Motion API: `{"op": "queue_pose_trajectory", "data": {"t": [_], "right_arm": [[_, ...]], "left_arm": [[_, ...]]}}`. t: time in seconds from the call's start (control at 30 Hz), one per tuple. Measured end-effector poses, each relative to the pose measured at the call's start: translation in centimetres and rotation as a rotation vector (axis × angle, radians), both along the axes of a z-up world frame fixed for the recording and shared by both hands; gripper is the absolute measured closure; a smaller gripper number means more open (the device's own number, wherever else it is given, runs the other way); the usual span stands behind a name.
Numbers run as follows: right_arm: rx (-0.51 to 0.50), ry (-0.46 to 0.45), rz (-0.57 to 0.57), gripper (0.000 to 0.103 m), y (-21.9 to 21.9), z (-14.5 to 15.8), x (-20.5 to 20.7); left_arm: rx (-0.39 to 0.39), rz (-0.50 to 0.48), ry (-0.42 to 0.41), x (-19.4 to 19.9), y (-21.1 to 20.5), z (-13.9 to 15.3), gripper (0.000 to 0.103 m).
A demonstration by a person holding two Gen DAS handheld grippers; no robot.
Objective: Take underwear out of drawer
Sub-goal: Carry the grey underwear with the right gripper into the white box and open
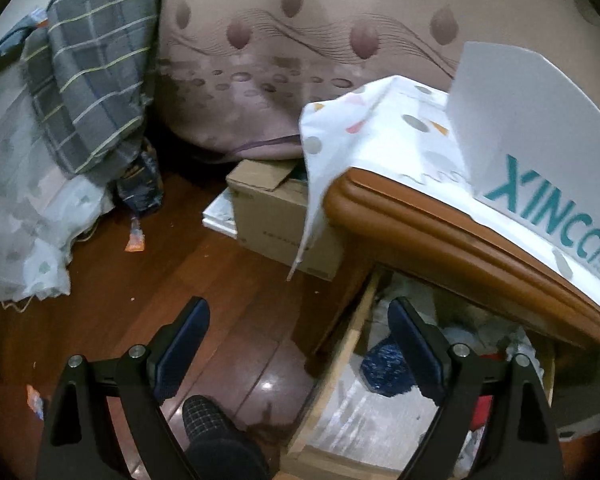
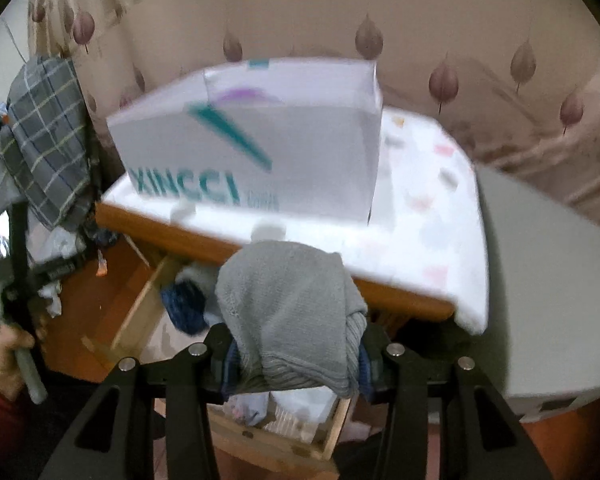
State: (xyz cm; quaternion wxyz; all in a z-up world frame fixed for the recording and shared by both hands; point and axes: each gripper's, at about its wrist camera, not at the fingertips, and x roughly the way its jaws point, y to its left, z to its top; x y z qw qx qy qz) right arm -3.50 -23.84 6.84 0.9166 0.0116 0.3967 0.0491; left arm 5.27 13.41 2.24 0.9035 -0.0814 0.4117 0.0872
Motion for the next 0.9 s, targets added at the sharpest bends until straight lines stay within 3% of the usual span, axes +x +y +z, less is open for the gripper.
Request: {"op": "queue_pose_trajectory", "data": {"t": [0.27,0.4,0.57,0.9], "right_arm": [[-0.012,-0.136,0.01,0.058,0.0,9.0,3.6],[-0.041,-0.144,0.019,0.057,0.9,11.4,7.3],[-0.065,-0.084,0.026,0.057,1.6,11.4,12.1],[-0.121,0.059,0.019,0.055,2.4,7.4,19.0]], "left_arm": [[-0.006,0.046,0.006,0.0,1.3,0.1,0.014],[-0.025,0.084,0.017,0.1,2.3,0.0,0.014],[-0.038,0.117,0.033,0.2,3.3,-0.2,0.014],[-0.049,0.134,0.043,0.4,3.9,-0.2,0.014]]}}
